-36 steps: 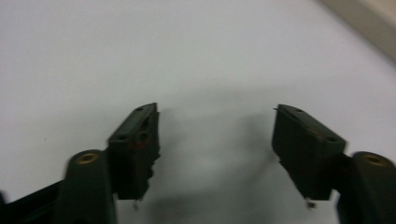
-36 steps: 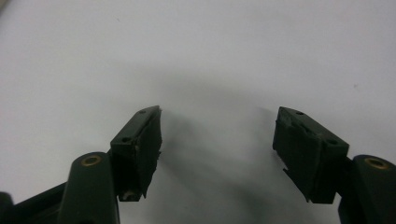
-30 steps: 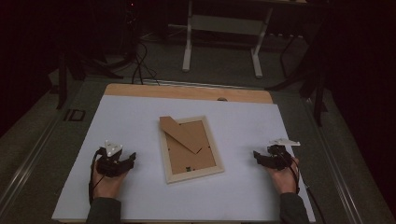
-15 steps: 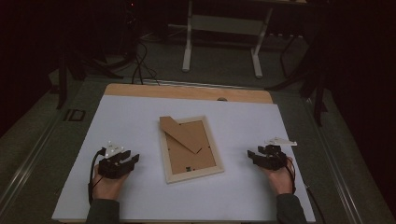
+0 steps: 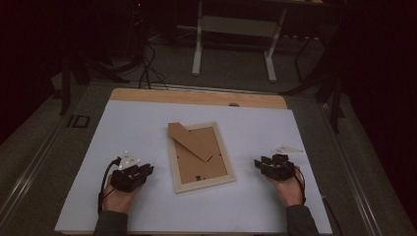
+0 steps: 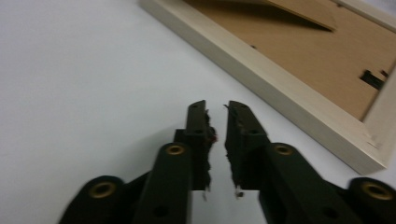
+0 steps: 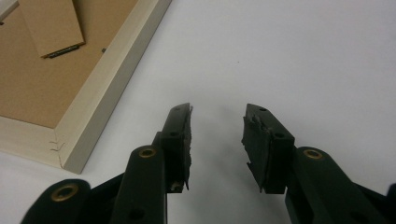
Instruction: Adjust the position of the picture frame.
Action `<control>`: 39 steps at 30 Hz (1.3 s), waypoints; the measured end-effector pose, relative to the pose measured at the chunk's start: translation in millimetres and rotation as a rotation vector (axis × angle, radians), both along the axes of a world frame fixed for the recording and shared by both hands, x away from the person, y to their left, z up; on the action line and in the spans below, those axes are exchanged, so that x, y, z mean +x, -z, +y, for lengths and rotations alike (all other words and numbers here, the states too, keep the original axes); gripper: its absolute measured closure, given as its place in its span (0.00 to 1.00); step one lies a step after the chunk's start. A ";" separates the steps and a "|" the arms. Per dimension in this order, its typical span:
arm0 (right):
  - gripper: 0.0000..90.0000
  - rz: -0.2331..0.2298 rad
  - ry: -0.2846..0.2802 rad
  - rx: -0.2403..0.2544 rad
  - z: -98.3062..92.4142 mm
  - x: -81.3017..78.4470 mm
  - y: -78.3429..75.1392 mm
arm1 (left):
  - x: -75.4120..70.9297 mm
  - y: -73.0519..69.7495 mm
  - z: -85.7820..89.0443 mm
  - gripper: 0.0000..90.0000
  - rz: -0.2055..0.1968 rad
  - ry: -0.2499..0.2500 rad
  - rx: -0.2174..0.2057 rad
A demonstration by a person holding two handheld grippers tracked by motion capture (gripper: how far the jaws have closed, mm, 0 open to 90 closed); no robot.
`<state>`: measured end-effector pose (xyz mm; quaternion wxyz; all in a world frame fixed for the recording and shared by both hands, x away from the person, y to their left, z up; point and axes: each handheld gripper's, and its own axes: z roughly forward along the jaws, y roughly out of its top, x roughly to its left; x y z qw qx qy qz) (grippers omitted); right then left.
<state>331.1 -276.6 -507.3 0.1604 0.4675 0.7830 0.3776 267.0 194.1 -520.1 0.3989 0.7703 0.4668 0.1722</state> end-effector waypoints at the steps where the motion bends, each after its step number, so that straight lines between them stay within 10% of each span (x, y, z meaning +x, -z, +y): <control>1: 0.69 0.003 0.000 0.002 0.6 -0.1 0.5 | -0.1 0.2 -1.6 0.94 0.002 0.011 0.007; 24: 0.99 -0.067 -0.034 -0.009 14.2 -8.1 -4.2 | -5.3 4.7 -28.9 1.00 0.020 0.131 0.019; 39: 0.98 -0.076 -0.038 0.020 11.9 -8.6 -6.0 | -9.5 12.5 -44.8 1.00 0.042 0.134 0.042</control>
